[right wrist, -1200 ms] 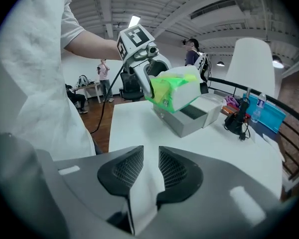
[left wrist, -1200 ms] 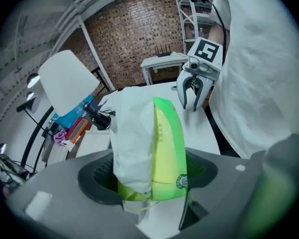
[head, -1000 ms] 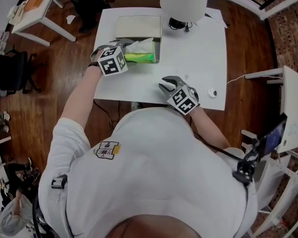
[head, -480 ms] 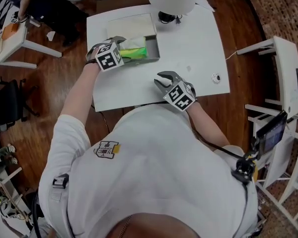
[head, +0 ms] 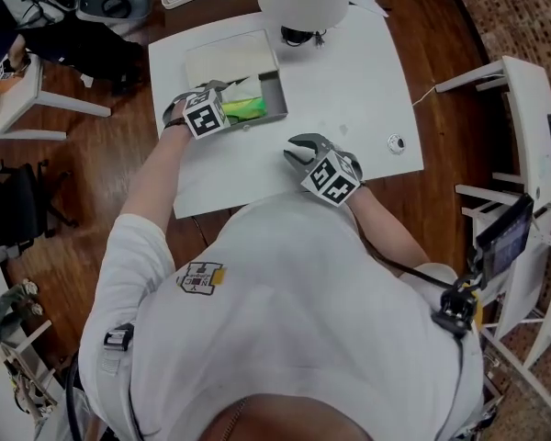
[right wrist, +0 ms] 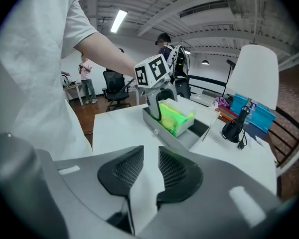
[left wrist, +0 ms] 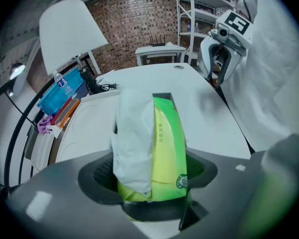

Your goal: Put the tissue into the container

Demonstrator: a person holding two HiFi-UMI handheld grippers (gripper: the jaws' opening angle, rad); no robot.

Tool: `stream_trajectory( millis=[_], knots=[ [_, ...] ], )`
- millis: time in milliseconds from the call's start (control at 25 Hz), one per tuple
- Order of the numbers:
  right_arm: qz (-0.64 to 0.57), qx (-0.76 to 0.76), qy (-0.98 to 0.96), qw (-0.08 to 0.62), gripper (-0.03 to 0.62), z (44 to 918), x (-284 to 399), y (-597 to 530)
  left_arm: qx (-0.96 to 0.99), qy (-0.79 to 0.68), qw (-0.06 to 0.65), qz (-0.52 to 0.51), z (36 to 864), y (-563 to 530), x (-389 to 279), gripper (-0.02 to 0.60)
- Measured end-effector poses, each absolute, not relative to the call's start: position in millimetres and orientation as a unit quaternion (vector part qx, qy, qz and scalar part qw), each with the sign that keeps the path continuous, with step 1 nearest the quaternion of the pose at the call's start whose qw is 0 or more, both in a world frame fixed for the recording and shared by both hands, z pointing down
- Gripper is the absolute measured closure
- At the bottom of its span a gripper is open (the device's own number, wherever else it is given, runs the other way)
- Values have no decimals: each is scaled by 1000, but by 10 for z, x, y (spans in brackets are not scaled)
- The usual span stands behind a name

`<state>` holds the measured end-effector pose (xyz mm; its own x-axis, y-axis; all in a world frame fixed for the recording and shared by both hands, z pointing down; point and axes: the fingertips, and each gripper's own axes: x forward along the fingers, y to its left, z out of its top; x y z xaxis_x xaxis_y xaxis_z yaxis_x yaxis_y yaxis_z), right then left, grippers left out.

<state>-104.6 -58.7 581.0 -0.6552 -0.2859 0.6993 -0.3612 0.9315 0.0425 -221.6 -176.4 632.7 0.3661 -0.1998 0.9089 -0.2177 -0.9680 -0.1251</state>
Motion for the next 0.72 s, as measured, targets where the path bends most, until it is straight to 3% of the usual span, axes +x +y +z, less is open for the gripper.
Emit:
stream_trajectory(
  millis=[320, 720],
  knots=[
    [62, 167, -907, 382, 503, 5895, -924, -537, 815, -123, 46, 565, 6693, -1791, -2275, 245],
    [67, 159, -910, 377, 505, 5942, -902, -533, 818, -116, 42, 562, 6688, -1765, -2246, 245]
  ],
)
